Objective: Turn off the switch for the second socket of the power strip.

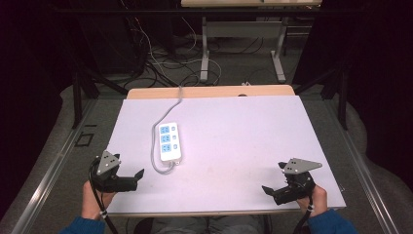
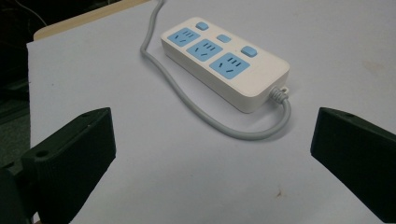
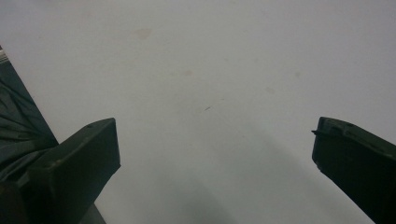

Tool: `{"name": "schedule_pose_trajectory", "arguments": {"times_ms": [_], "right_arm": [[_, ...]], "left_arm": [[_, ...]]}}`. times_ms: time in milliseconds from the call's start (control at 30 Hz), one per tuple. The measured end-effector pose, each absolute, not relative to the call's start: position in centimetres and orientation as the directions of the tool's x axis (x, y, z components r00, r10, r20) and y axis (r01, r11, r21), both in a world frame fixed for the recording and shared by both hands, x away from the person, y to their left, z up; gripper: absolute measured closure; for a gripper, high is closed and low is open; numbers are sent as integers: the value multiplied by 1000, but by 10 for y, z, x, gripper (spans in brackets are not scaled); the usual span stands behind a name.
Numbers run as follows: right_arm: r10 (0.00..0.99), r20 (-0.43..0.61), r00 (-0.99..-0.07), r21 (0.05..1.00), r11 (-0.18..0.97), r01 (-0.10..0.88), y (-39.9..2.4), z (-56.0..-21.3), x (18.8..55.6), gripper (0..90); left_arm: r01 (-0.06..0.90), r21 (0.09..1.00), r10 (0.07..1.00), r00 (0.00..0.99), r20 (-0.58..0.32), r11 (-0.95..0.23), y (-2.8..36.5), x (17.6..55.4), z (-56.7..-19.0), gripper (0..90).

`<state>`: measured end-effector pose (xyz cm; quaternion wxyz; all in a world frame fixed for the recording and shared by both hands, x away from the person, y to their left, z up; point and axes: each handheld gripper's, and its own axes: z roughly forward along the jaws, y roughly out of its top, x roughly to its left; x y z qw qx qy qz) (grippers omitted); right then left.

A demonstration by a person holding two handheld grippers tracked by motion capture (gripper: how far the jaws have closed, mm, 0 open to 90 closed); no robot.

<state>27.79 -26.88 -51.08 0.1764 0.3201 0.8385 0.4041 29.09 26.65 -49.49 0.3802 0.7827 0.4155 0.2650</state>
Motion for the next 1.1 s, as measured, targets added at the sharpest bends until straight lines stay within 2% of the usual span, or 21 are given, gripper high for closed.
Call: {"name": "schedule_pose_trajectory", "arguments": {"times_ms": [1100], "right_arm": [[679,-40,-733,781,479,401,-269,-511,279,5]], "left_arm": [[460,791,849,510,137,-404,245,333,-488,0]]}}
